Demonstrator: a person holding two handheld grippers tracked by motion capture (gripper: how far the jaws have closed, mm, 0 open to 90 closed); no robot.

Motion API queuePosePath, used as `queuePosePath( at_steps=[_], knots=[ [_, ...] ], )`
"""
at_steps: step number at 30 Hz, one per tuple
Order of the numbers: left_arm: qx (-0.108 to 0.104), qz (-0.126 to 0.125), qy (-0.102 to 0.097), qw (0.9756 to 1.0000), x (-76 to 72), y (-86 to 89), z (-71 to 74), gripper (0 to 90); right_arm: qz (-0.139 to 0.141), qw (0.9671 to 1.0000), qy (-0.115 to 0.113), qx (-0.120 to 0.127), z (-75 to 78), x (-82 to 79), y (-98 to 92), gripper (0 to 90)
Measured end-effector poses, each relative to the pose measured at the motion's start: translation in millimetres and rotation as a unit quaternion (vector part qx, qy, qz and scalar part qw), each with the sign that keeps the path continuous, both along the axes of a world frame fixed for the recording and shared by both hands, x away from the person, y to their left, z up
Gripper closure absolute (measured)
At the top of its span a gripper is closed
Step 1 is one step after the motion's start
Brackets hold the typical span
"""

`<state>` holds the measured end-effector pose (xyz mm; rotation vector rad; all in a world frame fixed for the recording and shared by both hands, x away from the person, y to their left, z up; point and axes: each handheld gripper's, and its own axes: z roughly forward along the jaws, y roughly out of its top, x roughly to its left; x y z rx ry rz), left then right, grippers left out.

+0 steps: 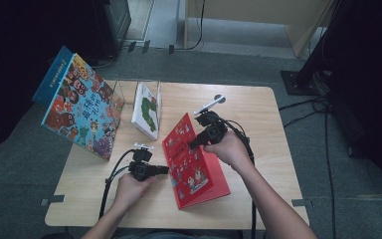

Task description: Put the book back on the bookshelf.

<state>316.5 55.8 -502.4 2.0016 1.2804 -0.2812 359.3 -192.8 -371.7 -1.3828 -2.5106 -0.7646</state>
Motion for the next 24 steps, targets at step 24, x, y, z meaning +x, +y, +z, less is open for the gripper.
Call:
queuePosePath(
  at_steps=[24],
  knots=[
    [-0.006, -0.005, -0.038, 0.9993, 5.8, 10.9, 11.9, 50.8, 0.035, 0.9994, -0.007, 0.004, 37.6, -1.6, -10.5, 89.0]
  ],
)
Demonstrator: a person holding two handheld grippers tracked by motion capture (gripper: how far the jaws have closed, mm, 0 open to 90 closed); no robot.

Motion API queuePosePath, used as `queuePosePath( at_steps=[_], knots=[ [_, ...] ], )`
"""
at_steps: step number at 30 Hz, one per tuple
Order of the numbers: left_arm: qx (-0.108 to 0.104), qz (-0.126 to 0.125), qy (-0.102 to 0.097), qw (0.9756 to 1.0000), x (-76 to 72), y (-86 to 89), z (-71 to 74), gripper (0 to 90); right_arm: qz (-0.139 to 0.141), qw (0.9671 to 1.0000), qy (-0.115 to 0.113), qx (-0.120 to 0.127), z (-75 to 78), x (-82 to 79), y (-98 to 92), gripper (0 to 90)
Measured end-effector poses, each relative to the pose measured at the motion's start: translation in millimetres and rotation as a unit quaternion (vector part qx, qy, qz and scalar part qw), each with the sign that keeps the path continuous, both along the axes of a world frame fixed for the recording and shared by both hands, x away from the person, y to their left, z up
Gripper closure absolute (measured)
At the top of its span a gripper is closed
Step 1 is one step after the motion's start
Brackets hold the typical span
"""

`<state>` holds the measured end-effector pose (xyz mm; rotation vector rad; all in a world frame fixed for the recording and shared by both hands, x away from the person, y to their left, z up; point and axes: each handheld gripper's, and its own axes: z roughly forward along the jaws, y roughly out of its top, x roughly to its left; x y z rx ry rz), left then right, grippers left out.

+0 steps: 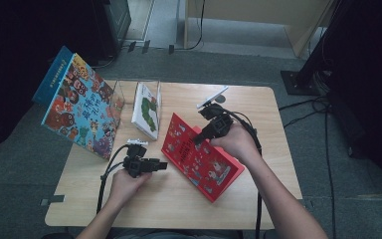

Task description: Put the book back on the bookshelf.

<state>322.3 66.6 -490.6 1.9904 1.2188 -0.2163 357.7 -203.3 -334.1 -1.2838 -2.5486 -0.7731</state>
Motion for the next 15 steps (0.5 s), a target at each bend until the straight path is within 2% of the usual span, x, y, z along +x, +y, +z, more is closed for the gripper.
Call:
queuePosePath(
  at_steps=[7, 11, 13, 15],
  knots=[
    [-0.011, -0.018, -0.009, 0.9997, 0.9, -8.8, 6.0, 45.6, 0.013, 0.9996, -0.009, 0.022, 12.4, -3.7, -6.0, 89.0],
    [-0.034, -0.024, -0.015, 0.9990, 2.4, -12.0, 9.5, 42.8, 0.020, 0.9989, -0.011, 0.041, 16.1, -5.7, -7.6, 89.0],
    [-0.044, -0.025, -0.006, 0.9987, 4.6, -11.8, 11.0, 40.8, 0.022, 0.9986, -0.015, 0.047, 16.3, -7.3, -8.2, 88.9],
    [-0.058, -0.027, -0.007, 0.9979, 5.9, -10.2, 11.2, 38.9, 0.020, 0.9980, -0.017, 0.058, 15.7, -9.0, -10.9, 88.8]
  ],
)
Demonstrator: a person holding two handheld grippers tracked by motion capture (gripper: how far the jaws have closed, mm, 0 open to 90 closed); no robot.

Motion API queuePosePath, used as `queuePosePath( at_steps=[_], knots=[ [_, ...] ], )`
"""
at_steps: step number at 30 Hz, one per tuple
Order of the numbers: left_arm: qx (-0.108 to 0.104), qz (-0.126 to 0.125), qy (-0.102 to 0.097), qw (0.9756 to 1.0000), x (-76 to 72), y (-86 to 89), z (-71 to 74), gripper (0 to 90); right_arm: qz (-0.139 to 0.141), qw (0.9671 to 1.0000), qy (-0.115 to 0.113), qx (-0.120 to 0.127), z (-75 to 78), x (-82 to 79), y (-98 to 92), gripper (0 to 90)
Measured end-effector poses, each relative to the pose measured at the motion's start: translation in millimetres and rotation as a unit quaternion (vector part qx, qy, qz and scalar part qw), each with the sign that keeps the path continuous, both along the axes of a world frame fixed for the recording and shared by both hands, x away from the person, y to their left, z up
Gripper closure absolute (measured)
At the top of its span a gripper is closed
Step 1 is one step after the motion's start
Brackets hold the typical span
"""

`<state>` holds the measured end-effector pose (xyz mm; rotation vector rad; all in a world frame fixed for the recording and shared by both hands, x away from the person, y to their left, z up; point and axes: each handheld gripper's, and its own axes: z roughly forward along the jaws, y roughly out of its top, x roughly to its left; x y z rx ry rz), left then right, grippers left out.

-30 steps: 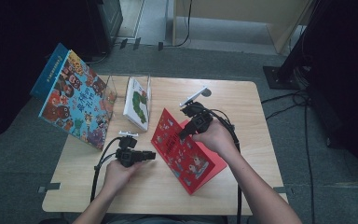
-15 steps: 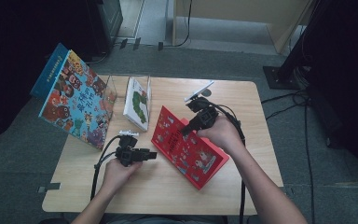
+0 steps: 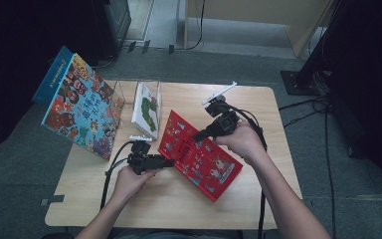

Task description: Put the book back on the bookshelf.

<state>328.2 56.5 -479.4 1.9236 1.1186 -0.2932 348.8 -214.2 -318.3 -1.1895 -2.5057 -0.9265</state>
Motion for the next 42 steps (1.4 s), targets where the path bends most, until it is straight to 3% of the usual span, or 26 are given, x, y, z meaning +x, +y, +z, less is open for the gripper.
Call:
queuePosePath(
  at_steps=[5, 6, 9, 11, 15, 17, 18, 20, 25, 28, 30, 33, 35, 36, 39, 42],
  knots=[
    [-0.019, -0.007, 0.008, 0.9998, 1.1, -1.6, 3.3, 33.9, 0.011, 0.9995, -0.004, 0.030, -2.7, -5.0, -10.0, 88.4],
    [-0.019, -0.012, 0.017, 0.9996, 2.0, -3.1, 4.2, 31.6, 0.014, 0.9993, -0.006, 0.035, -3.8, -5.6, -11.3, 87.7],
    [-0.010, -0.015, 0.007, 0.9998, 2.6, -3.1, 6.6, 28.8, 0.027, 0.9976, -0.009, 0.063, -10.5, -8.6, -16.0, 86.6],
    [-0.026, -0.008, 0.014, 0.9995, 3.5, -1.2, 8.9, 28.0, 0.026, 0.9963, -0.013, 0.080, -15.1, -10.4, -21.1, 86.7],
    [-0.065, -0.011, 0.009, 0.9978, 3.1, 0.6, 16.1, 26.6, 0.022, 0.9939, -0.015, 0.107, -14.1, -10.2, -29.8, 87.0],
    [-0.106, -0.017, 0.013, 0.9942, 5.2, 2.9, 19.5, 26.3, 0.023, 0.9924, -0.019, 0.120, -8.8, -10.3, -32.9, 87.1],
    [-0.107, -0.023, 0.008, 0.9939, 5.4, 2.6, 22.9, 25.9, 0.023, 0.9916, -0.022, 0.125, -6.7, -10.4, -34.3, 87.8],
    [-0.088, -0.034, -0.013, 0.9955, 4.3, 1.3, 30.7, 26.7, 0.027, 0.9922, -0.031, 0.118, -5.9, -10.4, -36.4, 89.0],
    [-0.088, -0.056, -0.011, 0.9945, 7.3, 7.3, 36.6, 36.5, 0.042, 0.9883, -0.040, 0.141, -19.9, -9.2, -45.1, 89.0],
    [-0.087, -0.058, -0.042, 0.9936, 4.1, 10.9, 41.2, 41.7, 0.050, 0.9853, -0.053, 0.154, -27.4, -7.0, -49.1, 88.8],
    [-0.095, -0.069, -0.069, 0.9907, 1.4, 16.2, 46.3, 48.0, 0.055, 0.9834, -0.067, 0.159, -30.2, -6.9, -50.0, 86.4],
    [-0.104, -0.096, -0.098, 0.9851, 0.4, 22.9, 57.8, 62.7, 0.056, 0.9832, -0.111, 0.134, -34.0, -6.0, -48.3, 76.7],
    [-0.093, -0.106, -0.109, 0.9841, 0.4, 24.8, 64.9, 68.0, 0.059, 0.9814, -0.121, 0.137, -35.7, -4.6, -47.4, 74.5],
    [-0.087, -0.113, -0.122, 0.9823, -0.4, 25.8, 69.6, 69.1, 0.062, 0.9799, -0.130, 0.138, -35.7, -4.5, -46.6, 73.2],
    [-0.073, -0.122, -0.134, 0.9808, 0.1, 27.2, 80.7, 73.2, 0.060, 0.9759, -0.170, 0.124, -35.1, -5.2, -42.7, 66.6],
    [-0.045, -0.133, -0.161, 0.9771, -0.7, 26.7, 89.9, 75.7, 0.054, 0.9758, -0.179, 0.113, -37.2, -3.4, -40.4, 61.7]
  ],
)
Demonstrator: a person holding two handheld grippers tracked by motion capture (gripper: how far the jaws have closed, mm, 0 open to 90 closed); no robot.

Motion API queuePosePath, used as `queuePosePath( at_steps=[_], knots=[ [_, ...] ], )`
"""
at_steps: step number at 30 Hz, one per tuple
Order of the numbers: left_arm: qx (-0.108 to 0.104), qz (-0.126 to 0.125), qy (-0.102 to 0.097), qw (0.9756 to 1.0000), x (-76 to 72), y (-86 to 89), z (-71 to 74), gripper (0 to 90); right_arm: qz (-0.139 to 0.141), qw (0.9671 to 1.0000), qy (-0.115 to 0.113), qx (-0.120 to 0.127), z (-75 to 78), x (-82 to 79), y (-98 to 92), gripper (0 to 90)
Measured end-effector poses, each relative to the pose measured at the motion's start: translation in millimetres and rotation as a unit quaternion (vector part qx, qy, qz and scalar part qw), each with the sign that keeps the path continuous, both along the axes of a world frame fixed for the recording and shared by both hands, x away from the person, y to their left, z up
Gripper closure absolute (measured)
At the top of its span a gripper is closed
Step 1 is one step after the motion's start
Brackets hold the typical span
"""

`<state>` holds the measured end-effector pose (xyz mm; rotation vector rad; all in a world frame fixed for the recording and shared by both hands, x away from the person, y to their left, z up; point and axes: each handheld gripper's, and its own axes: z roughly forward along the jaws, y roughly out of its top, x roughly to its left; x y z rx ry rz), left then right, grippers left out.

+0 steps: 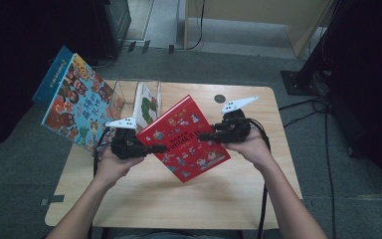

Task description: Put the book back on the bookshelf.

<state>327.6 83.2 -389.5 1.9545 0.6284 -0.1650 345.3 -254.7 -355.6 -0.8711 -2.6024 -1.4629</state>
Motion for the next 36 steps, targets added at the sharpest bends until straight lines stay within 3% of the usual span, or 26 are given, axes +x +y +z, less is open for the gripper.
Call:
queuePosePath(
  at_steps=[6, 13, 15, 19, 21, 26, 32, 34, 36],
  knots=[
    [0.031, 0.004, -0.059, 0.9977, -5.4, -0.6, 9.7, 77.5, -0.011, 0.9996, -0.023, -0.012, -9.2, 0.1, 2.7, 58.5],
    [0.032, 0.003, -0.074, 0.9968, -6.7, 0.4, 14.6, 79.0, -0.009, 0.9995, -0.025, -0.018, -21.0, 0.2, 0.4, 61.1],
    [0.036, 0.004, -0.081, 0.9961, -7.1, 1.6, 15.4, 79.9, -0.021, 0.9989, -0.033, -0.025, -22.2, -0.3, -1.3, 62.3],
    [0.052, 0.005, -0.074, 0.9959, -4.4, 1.7, 13.2, 80.4, -0.038, 0.9989, -0.013, -0.025, -28.6, 2.5, -1.3, 63.1],
    [0.059, 0.010, -0.074, 0.9955, -4.3, 2.6, 12.9, 80.5, -0.042, 0.9984, -0.013, -0.036, -32.1, 2.7, 2.9, 61.2],
    [0.066, 0.009, -0.059, 0.9960, -1.6, 6.9, 14.7, 80.4, -0.050, 0.9985, -0.014, -0.015, -35.4, 3.1, 3.5, 60.9],
    [0.094, 0.006, -0.037, 0.9949, 3.0, 8.3, 19.7, 79.3, -0.060, 0.9977, -0.020, -0.024, -46.9, 5.8, 5.2, 58.5],
    [0.089, 0.010, -0.025, 0.9957, 6.4, 10.3, 25.2, 77.7, -0.060, 0.9978, -0.015, -0.025, -50.7, 6.6, 6.7, 58.3],
    [0.103, 0.011, -0.020, 0.9944, 8.1, 8.8, 28.5, 77.7, -0.057, 0.9981, -0.013, -0.020, -53.7, 6.3, 7.9, 58.3]
  ],
)
